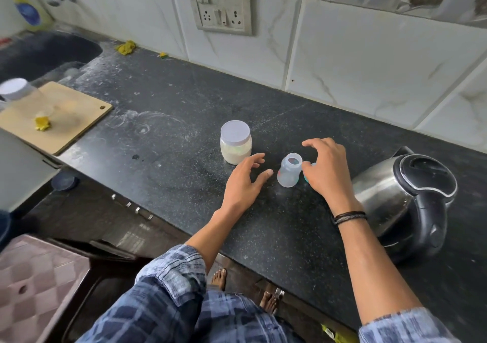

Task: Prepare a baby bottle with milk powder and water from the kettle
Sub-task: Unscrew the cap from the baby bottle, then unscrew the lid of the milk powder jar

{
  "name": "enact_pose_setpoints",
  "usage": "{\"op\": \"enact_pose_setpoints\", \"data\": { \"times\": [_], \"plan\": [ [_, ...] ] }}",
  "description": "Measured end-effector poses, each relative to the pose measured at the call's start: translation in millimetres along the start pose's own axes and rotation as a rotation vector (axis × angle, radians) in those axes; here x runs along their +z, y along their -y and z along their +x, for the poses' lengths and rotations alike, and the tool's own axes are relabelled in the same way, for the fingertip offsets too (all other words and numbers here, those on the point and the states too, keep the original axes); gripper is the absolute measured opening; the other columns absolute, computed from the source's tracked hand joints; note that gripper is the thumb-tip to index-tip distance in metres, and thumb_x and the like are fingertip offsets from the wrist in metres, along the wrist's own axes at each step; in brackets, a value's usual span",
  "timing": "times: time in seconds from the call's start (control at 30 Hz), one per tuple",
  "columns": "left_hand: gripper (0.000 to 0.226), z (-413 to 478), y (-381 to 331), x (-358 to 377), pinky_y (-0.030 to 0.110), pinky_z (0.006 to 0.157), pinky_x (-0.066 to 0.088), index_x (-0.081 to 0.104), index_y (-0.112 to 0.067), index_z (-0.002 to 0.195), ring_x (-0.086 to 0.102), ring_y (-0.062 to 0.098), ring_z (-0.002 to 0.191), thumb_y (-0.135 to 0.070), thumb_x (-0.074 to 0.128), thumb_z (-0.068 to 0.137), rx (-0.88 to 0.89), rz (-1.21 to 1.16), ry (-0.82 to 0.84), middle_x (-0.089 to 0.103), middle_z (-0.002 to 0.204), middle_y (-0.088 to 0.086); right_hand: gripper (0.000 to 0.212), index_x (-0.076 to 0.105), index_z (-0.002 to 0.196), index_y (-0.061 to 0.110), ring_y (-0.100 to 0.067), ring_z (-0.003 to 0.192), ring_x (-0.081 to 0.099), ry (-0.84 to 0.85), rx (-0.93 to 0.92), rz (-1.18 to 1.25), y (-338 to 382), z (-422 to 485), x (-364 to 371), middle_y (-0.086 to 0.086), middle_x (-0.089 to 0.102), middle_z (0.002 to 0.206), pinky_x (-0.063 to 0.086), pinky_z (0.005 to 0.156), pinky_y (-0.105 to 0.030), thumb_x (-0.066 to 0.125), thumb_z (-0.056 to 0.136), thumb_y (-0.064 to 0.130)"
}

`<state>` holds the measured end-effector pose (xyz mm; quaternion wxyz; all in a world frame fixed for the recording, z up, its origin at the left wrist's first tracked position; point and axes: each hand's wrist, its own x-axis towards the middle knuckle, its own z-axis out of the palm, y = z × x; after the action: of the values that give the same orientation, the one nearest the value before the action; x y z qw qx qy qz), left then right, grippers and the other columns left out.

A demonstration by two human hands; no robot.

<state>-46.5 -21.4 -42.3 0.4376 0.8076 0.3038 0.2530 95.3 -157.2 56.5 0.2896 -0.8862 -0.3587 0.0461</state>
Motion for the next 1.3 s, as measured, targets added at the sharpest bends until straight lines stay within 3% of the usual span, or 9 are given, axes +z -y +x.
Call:
{"op": "enact_pose_setpoints", "data": {
  "times": [0.13,0.23,0.33,0.43,0.6,0.73,1.0,1.17,1.3],
  "plan": [
    [0.029,-2,7,-14,0.009,0.077,0.041,0.056,-0.040,0.119,0.059,0.001,0.101,-0.043,0.067,0.092,-0.023,-0.003,-0.161,0.062,0.108,-0.019,0.031,0.069,0.126,0.014,-0.030,0.129,0.045,-0.114,-0.064,0.021,26,-1,9,-0.007,0.063,0.129,0.039,0.101,-0.032,0.070,0.095,0.012],
    [0.030,2,19,-25,0.019,0.075,0.042,0.053,-0.035,0.113,0.054,0.005,0.097,-0.031,0.073,0.092,-0.024,0.010,-0.250,0.054,0.103,-0.017,0.029,0.070,0.125,0.015,-0.029,0.127,0.047,-0.125,-0.094,0.039,47,5,16,-0.005,0.064,0.127,0.040,0.101,-0.034,0.070,0.096,0.020],
    [0.049,6,32,-37,0.029,0.083,0.049,0.050,-0.032,0.123,0.048,0.007,0.102,-0.031,0.081,0.086,-0.089,0.003,-0.295,0.046,0.106,-0.019,0.037,0.067,0.132,0.017,-0.028,0.130,0.048,-0.042,-0.107,0.010,63,19,27,-0.005,0.060,0.134,0.043,0.102,-0.035,0.070,0.098,0.031],
    [0.079,14,42,-51,0.029,0.097,0.047,0.043,-0.030,0.138,0.046,0.011,0.114,-0.033,0.090,0.075,-0.161,-0.047,-0.265,0.038,0.125,-0.014,0.055,0.058,0.143,0.019,-0.028,0.135,0.047,0.110,-0.093,-0.045,80,36,44,-0.006,0.053,0.145,0.045,0.105,-0.039,0.069,0.097,0.045],
    [0.111,42,52,-71,0.040,0.120,0.033,0.027,-0.018,0.157,0.033,0.020,0.143,-0.033,0.095,0.071,-0.165,-0.086,-0.072,0.027,0.152,0.000,0.084,0.040,0.158,0.014,-0.032,0.142,0.042,0.243,-0.045,-0.128,108,63,77,-0.011,0.041,0.155,0.042,0.111,-0.043,0.071,0.092,0.055],
    [0.122,66,54,-76,0.038,0.124,0.023,0.018,-0.015,0.162,0.018,0.018,0.152,-0.039,0.095,0.070,-0.162,-0.097,0.058,0.019,0.163,0.002,0.092,0.034,0.160,0.012,-0.032,0.143,0.040,0.260,-0.003,-0.199,122,77,95,-0.012,0.039,0.156,0.042,0.110,-0.043,0.070,0.090,0.059],
    [0.117,91,59,-73,0.039,0.123,0.026,0.027,-0.015,0.158,0.026,0.016,0.148,-0.039,0.096,0.067,-0.086,-0.138,0.188,0.029,0.160,0.000,0.089,0.046,0.153,0.010,-0.031,0.132,0.047,0.232,0.123,-0.238,132,86,108,-0.013,0.050,0.144,0.044,0.103,-0.039,0.078,0.084,0.057],
    [0.093,96,65,-70,0.033,0.112,0.035,0.040,-0.023,0.149,0.034,0.006,0.133,-0.041,0.091,0.073,-0.005,-0.099,0.179,0.042,0.145,-0.006,0.085,0.051,0.149,0.012,-0.029,0.127,0.050,0.210,0.143,-0.226,131,87,111,-0.011,0.051,0.138,0.045,0.097,-0.036,0.080,0.081,0.054],
    [0.089,102,66,-71,0.031,0.107,0.036,0.042,-0.026,0.146,0.037,0.008,0.127,-0.056,0.081,0.072,0.020,-0.040,0.205,0.039,0.140,-0.008,0.084,0.052,0.147,0.011,-0.029,0.124,0.051,0.199,0.129,-0.234,132,86,112,-0.011,0.050,0.136,0.045,0.094,-0.036,0.080,0.081,0.055]
  ]
}}
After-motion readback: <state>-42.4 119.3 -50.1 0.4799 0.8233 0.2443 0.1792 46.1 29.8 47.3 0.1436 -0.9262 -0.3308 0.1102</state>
